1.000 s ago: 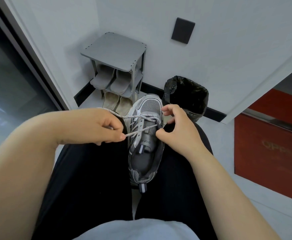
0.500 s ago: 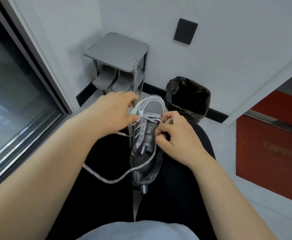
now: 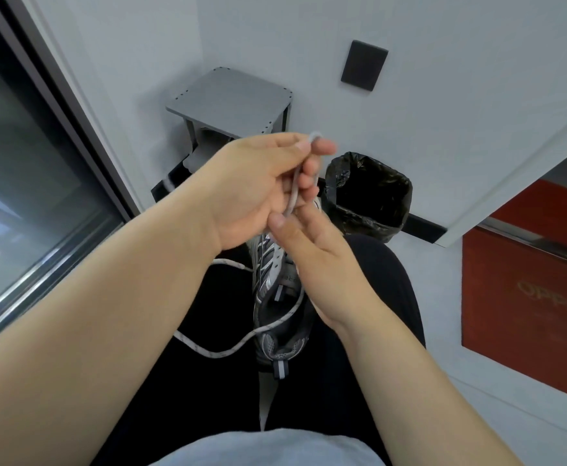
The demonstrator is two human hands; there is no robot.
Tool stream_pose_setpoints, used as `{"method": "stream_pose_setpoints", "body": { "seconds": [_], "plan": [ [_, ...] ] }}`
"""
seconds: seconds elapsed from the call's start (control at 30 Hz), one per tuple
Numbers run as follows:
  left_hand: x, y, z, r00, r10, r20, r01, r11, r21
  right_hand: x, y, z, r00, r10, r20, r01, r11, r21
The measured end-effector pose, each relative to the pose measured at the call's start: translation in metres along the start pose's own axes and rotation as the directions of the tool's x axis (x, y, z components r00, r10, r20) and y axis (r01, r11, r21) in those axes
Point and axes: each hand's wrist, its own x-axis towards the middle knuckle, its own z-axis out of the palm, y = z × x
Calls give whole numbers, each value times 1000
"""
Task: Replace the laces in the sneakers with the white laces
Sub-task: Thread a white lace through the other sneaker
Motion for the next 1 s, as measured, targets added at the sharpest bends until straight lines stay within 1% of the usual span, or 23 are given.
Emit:
{"method": "stream_pose_setpoints", "body": {
  "seconds": [0.07,0.13,0.2,0.27,0.37,0.43,0.47,0.5,0.53,0.57,0.6,0.63,0.67,0.7,0.73,0.77,0.8,0.83,0.9,0.97,1.0],
  "plan": [
    [1,5,-1,999,31,-33,-35,992,-124,1,-2,-6,1000,-10,-6,10,999,-40],
    [1,9,-11,992,42,-116,-62,981,-181,0,0,-22,998,-5,-66,-2,995,-102],
    [0,11,-25,974,33,-223,-75,980,-183,-2,1,-42,990,-13,-143,-7,991,-136],
    [-2,8,-40,943,23,-331,-70,989,-132,-6,1,-58,980,-18,-200,-11,989,-145],
    [-3,0,-62,897,25,-440,-16,1000,24,-12,0,-71,973,-26,-228,-26,975,-220],
    [-6,-5,-75,873,42,-486,55,982,183,-14,1,-74,975,-20,-221,-36,969,-246],
    [-7,-7,-81,855,72,-513,110,942,316,-15,2,-75,977,-16,-213,-38,967,-250],
    [-8,-9,-86,836,120,-535,182,859,478,-15,3,-74,980,-14,-199,-37,966,-254],
    [-8,-11,-90,820,181,-543,261,726,636,-14,3,-72,984,-17,-180,-32,964,-264],
    [-9,-14,-90,815,245,-525,326,555,765,-13,3,-69,987,-21,-159,-26,958,-287],
    [-10,-17,-87,822,324,-468,338,384,859,-11,2,-65,990,-30,-139,-17,945,-328],
    [-10,-21,-80,849,401,-344,260,249,933,-8,1,-60,992,-45,-121,-4,926,-378],
    [-11,-24,-69,878,442,-185,122,167,978,-4,0,-54,993,-67,-102,17,905,-424],
    [-11,-27,-53,901,432,-35,-31,146,989,-1,-1,-49,993,-89,-81,42,886,-461],
    [-12,-29,-39,928,367,70,-144,178,974,3,-2,-44,992,-110,-55,68,864,-498],
    [-13,-30,-24,955,271,119,-185,233,955,6,-4,-40,992,-126,-25,94,842,-532],
    [-12,-31,-16,974,186,131,-181,284,942,9,-5,-38,990,-139,1,116,824,-554],
    [-11,-31,-13,981,149,125,-166,302,939,11,-7,-37,989,-145,15,129,820,-558],
    [-10,-27,-22,982,167,91,-131,254,958,13,-10,-42,991,-134,10,119,838,-533],
    [-11,-20,-37,978,200,60,-99,189,977,13,-9,-51,994,-106,-36,71,844,-532],
    [-12,-17,-44,977,207,51,-88,173,981,12,-7,-56,994,-92,-60,44,834,-550]
  ]
}}
